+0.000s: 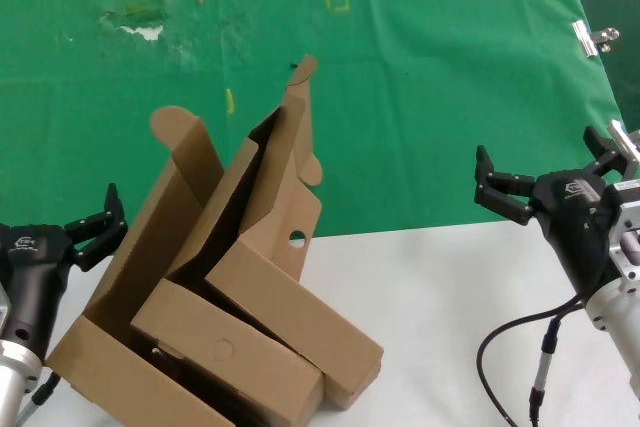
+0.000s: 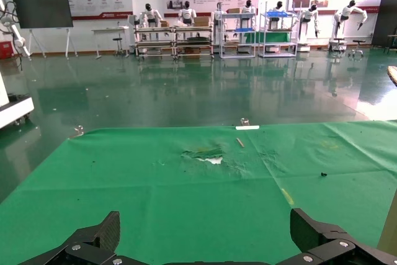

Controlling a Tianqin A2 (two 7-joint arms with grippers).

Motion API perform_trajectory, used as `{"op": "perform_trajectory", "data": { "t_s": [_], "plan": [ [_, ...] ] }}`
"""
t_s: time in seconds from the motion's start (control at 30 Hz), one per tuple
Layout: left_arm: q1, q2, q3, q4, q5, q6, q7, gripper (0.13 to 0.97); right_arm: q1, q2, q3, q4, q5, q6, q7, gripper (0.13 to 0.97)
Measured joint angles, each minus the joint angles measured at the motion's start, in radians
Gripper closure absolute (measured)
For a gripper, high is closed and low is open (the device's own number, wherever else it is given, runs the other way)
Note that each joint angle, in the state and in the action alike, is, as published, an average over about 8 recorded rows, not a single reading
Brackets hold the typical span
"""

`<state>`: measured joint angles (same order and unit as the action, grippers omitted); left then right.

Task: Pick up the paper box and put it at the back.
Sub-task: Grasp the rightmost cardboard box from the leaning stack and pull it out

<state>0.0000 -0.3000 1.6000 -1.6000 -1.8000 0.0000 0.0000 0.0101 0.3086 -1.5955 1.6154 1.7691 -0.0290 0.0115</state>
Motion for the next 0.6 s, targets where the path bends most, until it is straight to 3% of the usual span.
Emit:
{"op": "perform_trajectory", "data": {
  "t_s": [0.6],
  "plan": [
    [0.0,0.0,0.0,0.0,0.0,0.0,0.0,0.134,-0.018,0.006,0.01,0.035,-0.008,-0.042,-0.034,0.129]
  ]
}}
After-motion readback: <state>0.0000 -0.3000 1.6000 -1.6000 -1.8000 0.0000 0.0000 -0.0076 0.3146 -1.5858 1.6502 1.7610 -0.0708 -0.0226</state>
